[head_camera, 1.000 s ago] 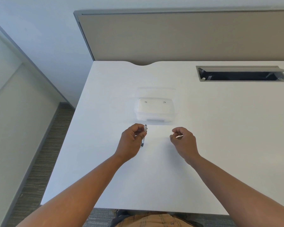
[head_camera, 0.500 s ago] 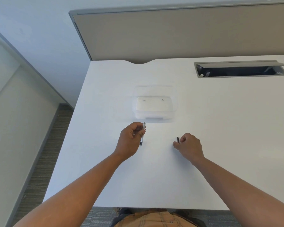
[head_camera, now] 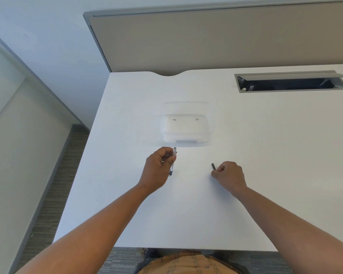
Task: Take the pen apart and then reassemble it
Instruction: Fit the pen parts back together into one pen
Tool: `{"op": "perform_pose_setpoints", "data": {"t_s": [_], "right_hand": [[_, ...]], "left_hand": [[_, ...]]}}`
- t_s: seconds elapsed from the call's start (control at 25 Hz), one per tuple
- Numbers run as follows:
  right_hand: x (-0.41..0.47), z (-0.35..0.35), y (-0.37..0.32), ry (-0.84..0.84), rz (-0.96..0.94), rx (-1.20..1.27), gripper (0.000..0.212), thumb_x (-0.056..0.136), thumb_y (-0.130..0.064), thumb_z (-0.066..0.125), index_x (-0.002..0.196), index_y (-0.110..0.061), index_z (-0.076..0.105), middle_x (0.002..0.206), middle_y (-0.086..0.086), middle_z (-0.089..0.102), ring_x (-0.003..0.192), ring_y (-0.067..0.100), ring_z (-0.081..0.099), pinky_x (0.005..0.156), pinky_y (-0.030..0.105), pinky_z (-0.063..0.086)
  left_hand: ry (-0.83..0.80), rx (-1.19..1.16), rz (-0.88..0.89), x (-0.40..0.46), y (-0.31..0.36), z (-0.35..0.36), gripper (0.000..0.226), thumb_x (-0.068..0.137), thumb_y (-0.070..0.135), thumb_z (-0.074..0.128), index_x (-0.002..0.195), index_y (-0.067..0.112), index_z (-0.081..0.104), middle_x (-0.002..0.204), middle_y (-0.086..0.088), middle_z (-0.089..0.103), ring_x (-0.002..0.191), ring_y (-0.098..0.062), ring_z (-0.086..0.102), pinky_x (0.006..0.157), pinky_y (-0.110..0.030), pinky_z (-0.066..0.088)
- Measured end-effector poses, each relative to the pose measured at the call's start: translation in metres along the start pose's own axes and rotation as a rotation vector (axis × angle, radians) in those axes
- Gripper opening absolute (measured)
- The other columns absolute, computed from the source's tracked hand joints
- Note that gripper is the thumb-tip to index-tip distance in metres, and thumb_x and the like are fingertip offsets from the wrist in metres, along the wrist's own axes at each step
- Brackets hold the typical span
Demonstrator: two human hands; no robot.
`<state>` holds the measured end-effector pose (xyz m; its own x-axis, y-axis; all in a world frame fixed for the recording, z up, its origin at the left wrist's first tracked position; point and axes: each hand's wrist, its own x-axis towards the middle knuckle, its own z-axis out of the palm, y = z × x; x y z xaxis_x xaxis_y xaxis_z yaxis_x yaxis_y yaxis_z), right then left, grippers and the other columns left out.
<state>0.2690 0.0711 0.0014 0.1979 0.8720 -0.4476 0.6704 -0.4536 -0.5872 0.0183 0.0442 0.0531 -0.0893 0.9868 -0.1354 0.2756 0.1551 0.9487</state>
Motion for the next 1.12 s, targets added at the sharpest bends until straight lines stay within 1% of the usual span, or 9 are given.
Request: {"op": "perform_pose_setpoints", "data": {"t_s": [0.12,0.28,0.44,0.52,0.6,0.72,0.8,1.0,1.12], "right_hand": [[-0.004,-0.003,-0.004,-0.001,-0.012,0.020,0.013,0.071,-0.024,0.065,0.068,-0.012,0.062,0.064,0.002,0.066,0.058,0.023,0.060,0.055,0.030,0.046],[-0.017,-0.009,-0.026,0.024,-0.135,-0.005,0.013,0.069,-0.034,0.065,0.066,-0.022,0.063,0.059,-0.007,0.066,0.056,0.018,0.062,0.051,0.027,0.044],[-0.028,-0.015,-0.054,0.054,-0.343,0.086,0.011,0.072,-0.031,0.066,0.064,-0.024,0.061,0.049,-0.012,0.056,0.048,0.008,0.049,0.048,0.025,0.041],[-0.033,-0.019,-0.065,0.048,-0.433,0.188,0.010,0.077,-0.025,0.069,0.068,-0.027,0.064,0.054,-0.018,0.060,0.050,0.004,0.049,0.050,0.016,0.040],[-0.038,-0.022,-0.074,0.019,-0.509,0.283,0.011,0.081,-0.020,0.071,0.074,-0.028,0.069,0.061,-0.022,0.063,0.051,0.002,0.050,0.052,0.010,0.040],[-0.043,-0.026,-0.083,-0.020,-0.591,0.338,0.014,0.086,-0.017,0.070,0.079,-0.029,0.073,0.070,-0.022,0.068,0.055,0.002,0.053,0.054,0.009,0.041],[-0.044,-0.028,-0.086,-0.032,-0.632,0.325,0.014,0.088,-0.016,0.070,0.082,-0.029,0.074,0.075,-0.023,0.069,0.061,0.002,0.058,0.058,0.008,0.042],[-0.044,-0.030,-0.086,-0.047,-0.680,0.259,0.012,0.089,-0.014,0.070,0.085,-0.024,0.075,0.078,-0.022,0.069,0.067,0.001,0.059,0.062,0.009,0.042],[-0.041,-0.032,-0.085,-0.045,-0.675,0.237,0.012,0.088,-0.013,0.071,0.086,-0.024,0.075,0.076,-0.019,0.069,0.068,0.000,0.060,0.064,0.008,0.042]], "left_hand": [[0.013,-0.014,-0.005,0.000,0.000,0.000,0.013,0.098,0.016,0.063,0.097,0.027,0.069,0.090,-0.001,0.072,0.070,-0.010,0.063,0.063,-0.005,0.048],[0.011,-0.012,0.009,0.000,-0.001,-0.001,0.013,0.099,0.015,0.063,0.098,0.026,0.069,0.090,0.000,0.071,0.071,-0.007,0.062,0.062,-0.005,0.048],[0.006,-0.006,0.027,0.002,0.000,-0.001,0.013,0.099,0.015,0.063,0.099,0.027,0.069,0.091,0.001,0.070,0.071,-0.009,0.060,0.063,-0.006,0.048],[0.007,0.006,0.038,0.002,0.001,-0.002,0.014,0.099,0.015,0.062,0.100,0.027,0.069,0.089,0.001,0.070,0.070,-0.015,0.061,0.064,-0.007,0.049],[0.004,0.024,0.045,0.001,0.002,-0.003,0.018,0.099,0.016,0.062,0.097,0.032,0.069,0.088,0.007,0.071,0.071,-0.017,0.063,0.064,-0.008,0.049],[-0.009,0.045,0.047,0.001,0.005,-0.004,0.024,0.099,0.020,0.063,0.095,0.043,0.068,0.091,0.022,0.071,0.083,-0.001,0.066,0.070,-0.009,0.049],[-0.019,0.065,0.062,0.000,0.006,-0.003,0.021,0.099,0.020,0.063,0.097,0.040,0.070,0.092,0.027,0.070,0.086,0.003,0.064,0.071,-0.009,0.048],[-0.014,0.096,0.107,0.001,0.004,-0.001,0.016,0.098,0.016,0.064,0.105,0.027,0.073,0.099,0.023,0.069,0.095,0.002,0.063,0.079,-0.006,0.045],[-0.017,0.107,0.110,0.000,0.002,-0.002,0.021,0.098,0.014,0.063,0.104,0.032,0.072,0.100,0.020,0.069,0.097,-0.002,0.063,0.082,-0.011,0.047]]}}
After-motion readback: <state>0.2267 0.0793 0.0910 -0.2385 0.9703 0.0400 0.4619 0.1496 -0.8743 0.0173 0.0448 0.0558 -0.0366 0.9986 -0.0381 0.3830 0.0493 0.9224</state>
